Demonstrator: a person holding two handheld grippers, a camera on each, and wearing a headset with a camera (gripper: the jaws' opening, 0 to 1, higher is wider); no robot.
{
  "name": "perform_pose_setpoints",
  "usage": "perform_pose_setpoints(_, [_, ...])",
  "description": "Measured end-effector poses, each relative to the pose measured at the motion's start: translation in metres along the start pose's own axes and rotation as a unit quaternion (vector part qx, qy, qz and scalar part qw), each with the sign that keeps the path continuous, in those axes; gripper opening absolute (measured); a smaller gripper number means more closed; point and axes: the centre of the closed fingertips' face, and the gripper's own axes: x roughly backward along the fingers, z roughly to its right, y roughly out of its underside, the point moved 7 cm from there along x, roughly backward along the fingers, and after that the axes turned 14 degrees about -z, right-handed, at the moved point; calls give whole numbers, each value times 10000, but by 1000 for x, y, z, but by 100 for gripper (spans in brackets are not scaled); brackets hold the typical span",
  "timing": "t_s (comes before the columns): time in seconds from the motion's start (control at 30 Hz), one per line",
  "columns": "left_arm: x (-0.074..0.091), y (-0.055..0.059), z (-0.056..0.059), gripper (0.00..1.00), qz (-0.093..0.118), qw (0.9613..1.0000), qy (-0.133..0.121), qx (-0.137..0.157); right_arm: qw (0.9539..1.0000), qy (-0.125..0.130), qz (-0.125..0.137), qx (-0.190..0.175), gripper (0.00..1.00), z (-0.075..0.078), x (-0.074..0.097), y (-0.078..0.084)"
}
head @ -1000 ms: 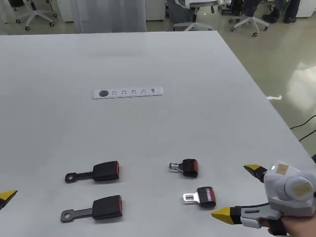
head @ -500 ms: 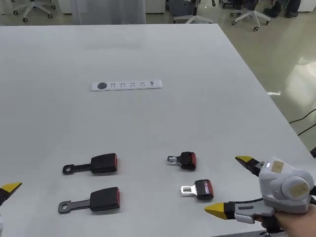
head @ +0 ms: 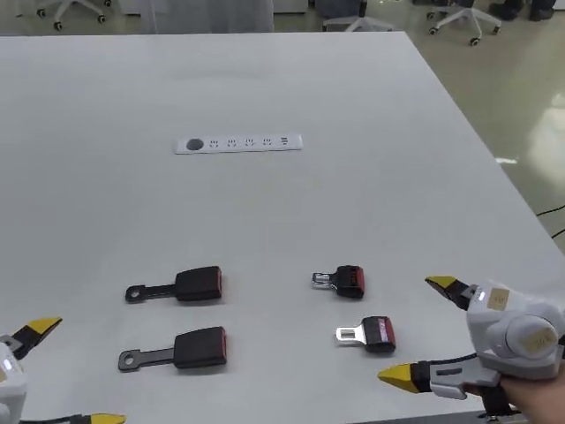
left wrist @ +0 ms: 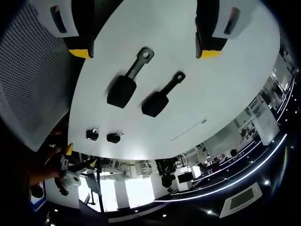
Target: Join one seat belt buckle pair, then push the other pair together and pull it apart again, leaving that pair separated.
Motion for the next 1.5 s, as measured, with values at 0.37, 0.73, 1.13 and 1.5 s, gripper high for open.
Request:
perform_pose_setpoints(0.37, [-20,-18,1,74,-135,9984,274,-481,9961,-253,-144,834,73,-2,-16,-10])
perform_pose_setpoints(0.73, [-65,-43,16,61,-513,9865,892,-1275,9886,-435,-514,1348,55,6,-35,-6])
perform_pose_setpoints(1.13, [-98,-68,23,51,-823,9720,1214,-1833,9802,-661,-874,1647,43,9,-64,-1])
perform_pose_setpoints(1.5, [-114,-69,28,43,-1128,9620,1348,-2089,9725,-929,-1231,1744,38,14,-76,5])
